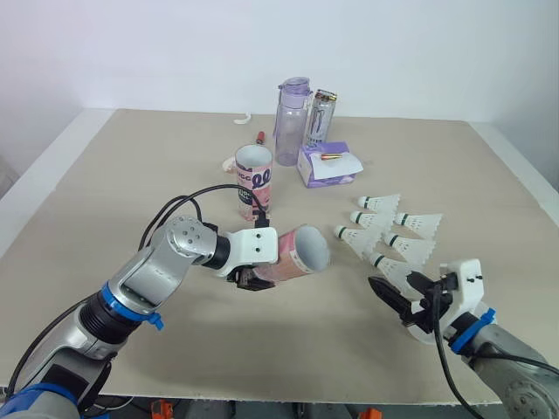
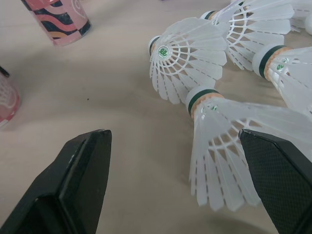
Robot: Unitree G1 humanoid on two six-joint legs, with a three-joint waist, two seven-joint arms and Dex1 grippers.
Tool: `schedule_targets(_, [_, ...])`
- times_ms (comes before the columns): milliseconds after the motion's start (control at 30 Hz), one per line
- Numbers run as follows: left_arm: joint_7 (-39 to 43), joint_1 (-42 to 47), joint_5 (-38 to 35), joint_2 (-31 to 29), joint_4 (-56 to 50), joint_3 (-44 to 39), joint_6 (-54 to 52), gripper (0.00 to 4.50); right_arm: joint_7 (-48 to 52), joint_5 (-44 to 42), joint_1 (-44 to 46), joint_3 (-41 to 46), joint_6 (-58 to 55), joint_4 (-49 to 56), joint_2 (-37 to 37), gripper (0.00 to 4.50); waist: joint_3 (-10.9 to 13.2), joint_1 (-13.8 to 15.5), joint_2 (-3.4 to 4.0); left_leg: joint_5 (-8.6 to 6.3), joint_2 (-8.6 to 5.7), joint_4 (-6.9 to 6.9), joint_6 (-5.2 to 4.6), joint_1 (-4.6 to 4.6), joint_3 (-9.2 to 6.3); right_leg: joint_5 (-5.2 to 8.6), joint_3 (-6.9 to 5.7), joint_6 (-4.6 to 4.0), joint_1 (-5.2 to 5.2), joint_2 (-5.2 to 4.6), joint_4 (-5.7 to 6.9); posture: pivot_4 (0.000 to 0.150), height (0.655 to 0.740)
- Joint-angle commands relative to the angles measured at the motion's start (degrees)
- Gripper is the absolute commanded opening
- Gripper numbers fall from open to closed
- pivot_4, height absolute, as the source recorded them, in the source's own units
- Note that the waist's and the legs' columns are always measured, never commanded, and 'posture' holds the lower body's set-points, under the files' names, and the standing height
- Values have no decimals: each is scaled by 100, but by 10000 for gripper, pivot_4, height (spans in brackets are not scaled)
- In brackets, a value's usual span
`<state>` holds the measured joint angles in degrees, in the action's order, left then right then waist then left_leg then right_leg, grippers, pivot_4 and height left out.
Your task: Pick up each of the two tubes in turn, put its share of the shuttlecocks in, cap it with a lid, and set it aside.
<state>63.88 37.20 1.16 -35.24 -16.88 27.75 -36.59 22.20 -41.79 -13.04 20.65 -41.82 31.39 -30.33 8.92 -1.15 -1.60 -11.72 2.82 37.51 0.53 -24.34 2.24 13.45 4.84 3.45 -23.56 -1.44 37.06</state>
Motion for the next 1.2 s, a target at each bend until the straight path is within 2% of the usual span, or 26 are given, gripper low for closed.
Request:
schedule_targets(33, [-131,-46,30,-13,-30,-25,-66,33833,-233,14,160,121,-166,27,-57,45000,0,-1,0,0,-1,0,0,0,1,0,1,0,0,0,0,1500,7400])
schedule_targets(100, [-145,-52,21,-6,-47,-24,-83,33102,-300,22,181,147,-206,18,-48,40850,0,-1,0,0,-1,0,0,0,0,0,0,0,0,0,0,1500,7400])
schedule_targets(167, [-160,-56,15,3,-58,-23,-93,33102,-321,45,189,161,-223,14,-56,34168,0,-1,0,0,-1,0,0,0,0,0,1,0,1,0,0,1500,7400])
schedule_targets(200, [-164,-54,9,6,-46,-30,-91,33102,-360,92,205,153,-224,5,-60,28602,0,-1,0,0,-2,0,0,0,0,0,1,0,1,0,0,1500,7400])
schedule_targets(233, [-168,-53,3,8,-37,-34,-88,33102,-381,128,220,142,-223,-6,-64,26961,0,-1,0,0,-2,0,0,0,-1,0,1,0,1,0,0,1500,7400])
schedule_targets(267, [-173,-51,-1,13,-30,-36,-90,33102,-381,143,230,136,-222,-17,-66,23462,0,-1,0,0,-3,0,0,0,-1,0,1,0,1,0,0,1500,7400])
schedule_targets(300, [-179,-49,-2,17,-25,-35,-89,33102,-373,171,237,124,-214,-25,-74,15397,0,-1,0,0,-3,0,0,0,-1,0,2,0,1,0,0,1500,7400])
schedule_targets(333, [-182,-48,-2,19,-21,-35,-85,33102,-369,198,243,113,-210,-30,-79,13993,0,-1,0,0,-3,0,0,0,-1,0,2,0,1,0,0,1500,7400])
schedule_targets(400, [-188,-38,-2,28,-2,-38,-73,33102,-367,230,258,104,-203,-39,-76,7248,0,-1,0,0,-4,0,0,0,-2,0,2,0,1,0,0,1500,7400])
schedule_targets(433, [-192,-33,-1,34,14,-40,-61,33102,-363,245,266,95,-195,-44,-74,2383,0,-1,0,0,-4,0,0,0,-2,0,2,1,2,0,0,1500,7400])
schedule_targets(467, [-197,-31,0,39,26,-42,-52,33102,-364,253,273,94,-197,-43,-63,1099,0,-1,0,0,-4,0,0,0,-2,0,2,1,2,-1,0,1500,7400])
schedule_targets(733, [-211,16,18,66,164,-40,41,33102,-319,324,226,131,-217,129,-118,1099,0,0,0,0,-4,0,0,0,-2,1,2,1,2,-1,0,1500,7400])
schedule_targets(867, [-191,54,21,72,270,-51,97,33102,-133,240,62,282,-309,517,-370,1099,1,1,4,0,-6,0,0,0,-4,1,2,1,3,-2,0,1500,7400])
schedule_targets(1033, [-125,81,-26,98,416,-56,190,33102,898,78,-51,713,-86,1211,-1383,1099,3,-2,11,0,-9,2,0,0,-3,2,7,4,4,-1,0,1500,7400])
schedule_targets(1100, [-91,95,-52,111,486,-46,221,33102,1453,27,83,929,142,1307,-1806,1099,4,-2,8,0,-8,2,0,1,-10,2,2,4,8,2,0,1500,7400])
schedule_targets(1200, [-19,124,-112,129,577,-31,165,33102,2390,388,580,1027,943,1239,-2582,1099,8,-2,23,0,-11,5,0,1,-11,2,3,4,9,2,0,1500,7400])
